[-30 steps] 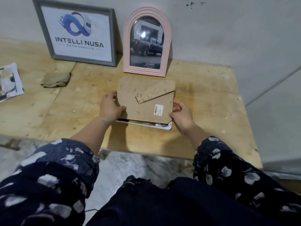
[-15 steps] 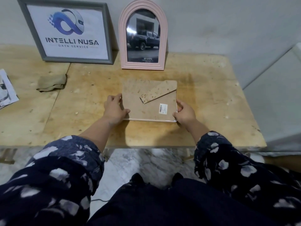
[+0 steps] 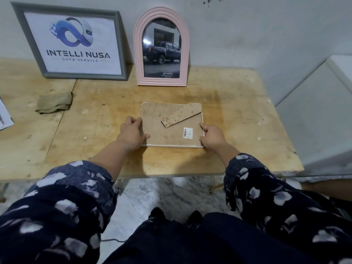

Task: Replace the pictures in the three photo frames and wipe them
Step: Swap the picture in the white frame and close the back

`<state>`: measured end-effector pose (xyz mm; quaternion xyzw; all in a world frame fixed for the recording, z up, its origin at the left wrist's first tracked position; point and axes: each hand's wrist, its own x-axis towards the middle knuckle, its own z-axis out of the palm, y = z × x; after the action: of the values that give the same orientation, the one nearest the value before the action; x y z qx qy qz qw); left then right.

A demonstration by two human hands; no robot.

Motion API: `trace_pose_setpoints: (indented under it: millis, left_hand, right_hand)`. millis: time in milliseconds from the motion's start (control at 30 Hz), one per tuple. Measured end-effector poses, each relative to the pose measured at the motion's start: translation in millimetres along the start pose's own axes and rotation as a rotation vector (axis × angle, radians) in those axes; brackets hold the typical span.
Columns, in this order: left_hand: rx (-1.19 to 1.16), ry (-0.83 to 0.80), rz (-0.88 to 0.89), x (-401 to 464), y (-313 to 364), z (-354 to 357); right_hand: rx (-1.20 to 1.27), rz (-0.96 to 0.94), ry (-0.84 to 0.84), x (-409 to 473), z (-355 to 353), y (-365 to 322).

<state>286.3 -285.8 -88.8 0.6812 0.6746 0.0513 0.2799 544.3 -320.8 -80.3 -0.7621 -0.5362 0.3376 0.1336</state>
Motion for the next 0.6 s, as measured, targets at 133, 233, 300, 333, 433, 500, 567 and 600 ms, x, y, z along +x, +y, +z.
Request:
trace_pose_setpoints:
  millis: [133,233,300,333,433,500,567,600]
  left_hand:
    - [0.235,-0.073,0.030,0.9,1.8,-9.6]
    - [0.498,-0.101,0.075,1.8,8.7,-19.0]
    - [0.619,-0.109,0.111,2.7,11.9,-22.1]
    - [0.661,-0.105,0.122,3.4,12.3,-22.9]
    - [0.724,-0.092,0.141,5.1,11.7,-23.1]
    - [0.747,-0.084,0.152,5.1,12.7,-22.9]
    - [0.755,-0.085,0.156,5.6,14.1,-23.5]
    - [0.753,-0.087,0.155,5.5,14.0,-23.3]
  right_hand:
    - [-0.051,-0.031,-0.057,3.3,-6.8,-0.1]
    - [-0.080,-0.042,-0.106,7.3,-16.5,-2.8]
    - [-0.110,-0.027,-0.167,10.9,-19.7,-5.2]
    - [-0.128,-0.028,-0.198,14.7,-20.4,-6.6]
    - [-0.189,-0.018,-0.262,23.0,-21.9,-10.6]
    - [-0.215,-0.010,-0.286,27.0,-24.4,-11.3]
    - [-0.221,-0.003,-0.307,30.8,-27.3,-10.9]
    - [-0.229,-0.002,-0.320,32.5,-28.5,-11.0]
